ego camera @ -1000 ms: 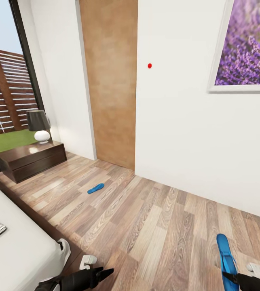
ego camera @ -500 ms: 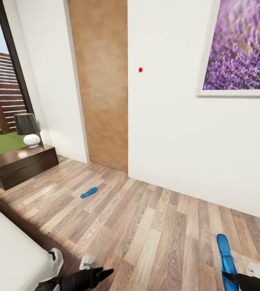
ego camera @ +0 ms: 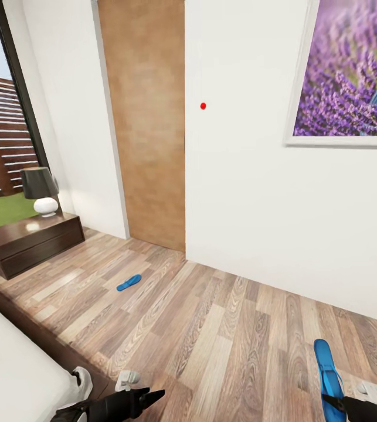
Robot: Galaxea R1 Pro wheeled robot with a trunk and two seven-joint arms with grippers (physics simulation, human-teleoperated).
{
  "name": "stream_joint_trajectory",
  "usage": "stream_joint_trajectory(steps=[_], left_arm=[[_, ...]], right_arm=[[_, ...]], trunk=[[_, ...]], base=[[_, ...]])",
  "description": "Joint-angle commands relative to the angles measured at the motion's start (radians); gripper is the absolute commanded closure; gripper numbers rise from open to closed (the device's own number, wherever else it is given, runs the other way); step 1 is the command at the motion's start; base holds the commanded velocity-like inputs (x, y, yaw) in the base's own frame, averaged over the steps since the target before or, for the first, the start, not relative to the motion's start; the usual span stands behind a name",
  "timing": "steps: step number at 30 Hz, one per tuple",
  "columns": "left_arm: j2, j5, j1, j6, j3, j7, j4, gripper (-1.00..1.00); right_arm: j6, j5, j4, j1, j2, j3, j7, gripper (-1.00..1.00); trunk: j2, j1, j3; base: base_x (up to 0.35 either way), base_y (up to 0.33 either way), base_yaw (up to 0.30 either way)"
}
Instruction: In the bedroom, move the book from the bed onto either nightstand, and place the two sandals side by side next to the bed.
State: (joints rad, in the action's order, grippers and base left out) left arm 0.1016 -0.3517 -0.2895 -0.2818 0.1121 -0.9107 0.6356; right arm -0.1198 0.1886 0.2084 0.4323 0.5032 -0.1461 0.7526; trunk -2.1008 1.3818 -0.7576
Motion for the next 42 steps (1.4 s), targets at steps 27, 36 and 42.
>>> stream_joint_trajectory(steps=[27,36,42], left_arm=[[0.001,-0.01,-0.001,-0.01,0.004,0.0,-0.007,-1.0],[0.001,-0.01,0.0,-0.01,0.005,0.0,-0.007,-1.0],[0.001,-0.01,0.0,-0.01,0.004,0.001,-0.007,-1.0]], right_arm=[[-0.012,0.006,0.0,0.001,-0.001,-0.004,0.004,1.0],[-0.012,0.006,0.0,0.0,-0.001,-0.004,0.003,1.0],[-0.012,0.006,0.0,0.001,-0.002,-0.004,0.003,1.0]], trunk=[[0.189,-0.104,0.084],[0.252,-0.138,0.112],[0.294,-0.161,0.131]], base=[[0.0,0.0,0.0],[0.0,0.0,0.0],[0.0,0.0,0.0]])
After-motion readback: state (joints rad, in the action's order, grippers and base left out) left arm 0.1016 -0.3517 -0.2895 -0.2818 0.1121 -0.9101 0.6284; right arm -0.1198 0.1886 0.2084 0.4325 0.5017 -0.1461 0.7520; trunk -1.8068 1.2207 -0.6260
